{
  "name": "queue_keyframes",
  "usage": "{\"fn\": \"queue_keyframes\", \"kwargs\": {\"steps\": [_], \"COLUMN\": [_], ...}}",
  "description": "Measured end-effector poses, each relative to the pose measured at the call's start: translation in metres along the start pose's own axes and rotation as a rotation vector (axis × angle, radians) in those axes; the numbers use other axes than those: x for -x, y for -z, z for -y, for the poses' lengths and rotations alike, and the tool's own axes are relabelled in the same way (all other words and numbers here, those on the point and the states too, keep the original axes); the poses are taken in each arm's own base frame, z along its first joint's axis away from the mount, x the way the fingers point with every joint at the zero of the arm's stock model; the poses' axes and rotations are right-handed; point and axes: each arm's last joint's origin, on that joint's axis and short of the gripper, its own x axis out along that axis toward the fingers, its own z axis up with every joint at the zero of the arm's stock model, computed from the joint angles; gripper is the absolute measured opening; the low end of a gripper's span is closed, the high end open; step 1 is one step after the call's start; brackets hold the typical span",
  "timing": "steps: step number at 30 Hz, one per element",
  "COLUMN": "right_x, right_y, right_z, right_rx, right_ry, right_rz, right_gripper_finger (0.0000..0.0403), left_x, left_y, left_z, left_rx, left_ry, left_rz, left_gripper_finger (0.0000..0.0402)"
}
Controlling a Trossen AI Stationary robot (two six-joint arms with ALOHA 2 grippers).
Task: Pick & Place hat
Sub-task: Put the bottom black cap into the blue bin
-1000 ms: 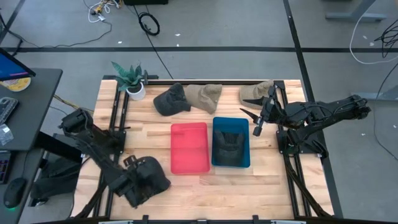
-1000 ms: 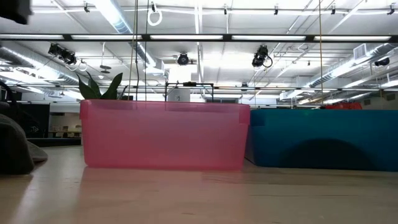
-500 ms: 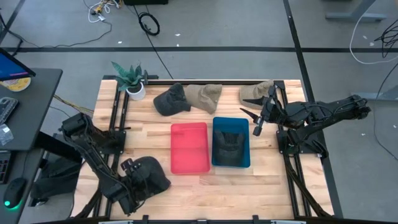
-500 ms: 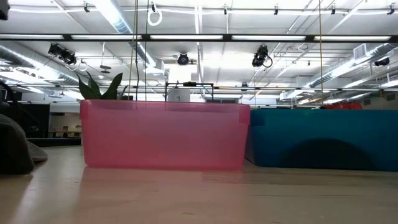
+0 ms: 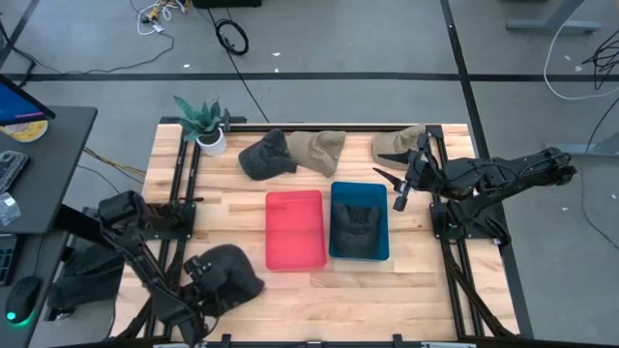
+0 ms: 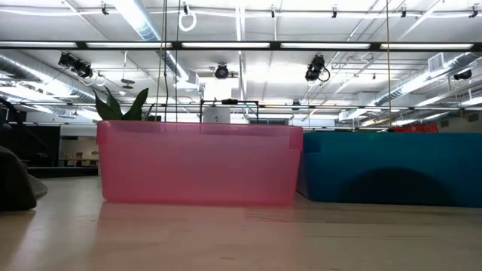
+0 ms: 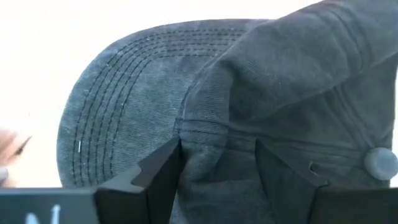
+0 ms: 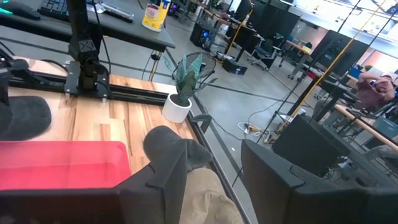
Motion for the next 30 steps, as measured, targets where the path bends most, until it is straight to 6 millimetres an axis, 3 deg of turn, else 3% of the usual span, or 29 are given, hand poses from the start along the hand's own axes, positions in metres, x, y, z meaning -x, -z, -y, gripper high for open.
{"fn": "queue_keyframes", "kwargs": {"steps": [3, 6, 12, 17, 21, 30], "right_x": [0.0, 0.0, 0.0, 0.0, -0.001, -0.016], "right_y": [0.0, 0.0, 0.0, -0.002, -0.004, -0.011], "right_z": [0.0, 0.0, 0.0, 0.0, -0.001, -0.013], "right_rx": [-0.001, -0.003, -0.003, -0.018, -0.171, -0.212], "right_ry": [0.0, 0.0, 0.001, 0.001, -0.016, -0.046], "right_rz": [0.001, 0.001, 0.003, 0.014, 0.032, 0.074], "right_gripper_finger": [0.0155, 0.0155, 0.0155, 0.0155, 0.0155, 0.0155], "left_x": [0.002, 0.002, 0.004, 0.013, 0.028, 0.058], "left_y": [0.004, 0.004, 0.003, -0.003, -0.017, -0.078], "left_z": [-0.001, -0.001, -0.001, -0.005, -0.015, -0.05], "left_rx": [0.001, -0.002, -0.046, -0.083, -0.104, -0.172], "left_ry": [0.009, 0.008, 0.011, 0.04, 0.073, 0.023], "left_rz": [0.006, 0.003, -0.015, -0.017, -0.016, 0.061], "left_gripper_finger": [0.0207, 0.0174, 0.0021, 0.0006, 0.0005, 0.0004]}}
